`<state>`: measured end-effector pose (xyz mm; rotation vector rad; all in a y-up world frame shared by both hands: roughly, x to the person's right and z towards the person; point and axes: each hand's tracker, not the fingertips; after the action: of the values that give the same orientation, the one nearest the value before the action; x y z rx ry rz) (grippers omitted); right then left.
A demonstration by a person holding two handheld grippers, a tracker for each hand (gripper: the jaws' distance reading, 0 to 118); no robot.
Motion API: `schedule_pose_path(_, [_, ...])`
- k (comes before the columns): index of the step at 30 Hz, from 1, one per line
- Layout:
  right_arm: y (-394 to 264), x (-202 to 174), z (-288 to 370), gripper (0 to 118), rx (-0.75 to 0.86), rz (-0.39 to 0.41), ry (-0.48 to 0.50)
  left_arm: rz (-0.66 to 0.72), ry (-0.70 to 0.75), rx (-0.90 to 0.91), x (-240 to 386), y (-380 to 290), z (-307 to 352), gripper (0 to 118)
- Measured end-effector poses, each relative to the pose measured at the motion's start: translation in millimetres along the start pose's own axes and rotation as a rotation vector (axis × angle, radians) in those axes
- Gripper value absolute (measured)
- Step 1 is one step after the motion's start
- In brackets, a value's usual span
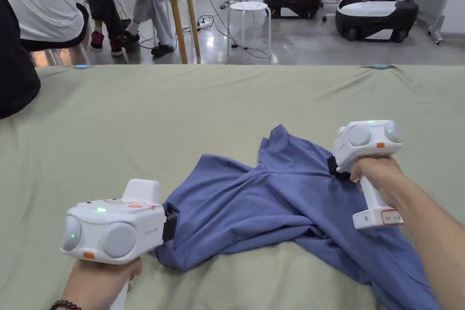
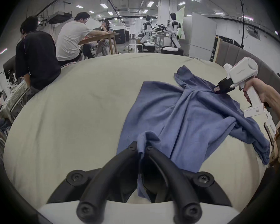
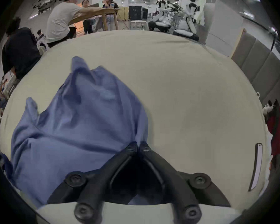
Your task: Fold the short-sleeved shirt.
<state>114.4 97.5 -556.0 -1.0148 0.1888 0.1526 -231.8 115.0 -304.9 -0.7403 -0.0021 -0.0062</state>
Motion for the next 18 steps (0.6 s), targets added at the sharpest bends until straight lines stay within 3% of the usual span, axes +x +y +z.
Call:
schedule_pose_path(3, [-9,-14,29,1,0.057,0.086,-0.075,-0.001,0.020,-0.004,0,8,2,2])
schedule_pose_path(7, [-13,-19,87,1,0.154,0.080,-0.079,-0.026,0.050,0.036,2,39,19,2])
schedule_pose_path(11, [3,-14,166,1,0.314,0.103,-0.146,-0.084,0.117,0.138,3,100,47,2])
schedule_pose_path(18, [57,16,290,1,0.560,0.088,-0.357,-0.061,0.188,0.276,1,225,96,2])
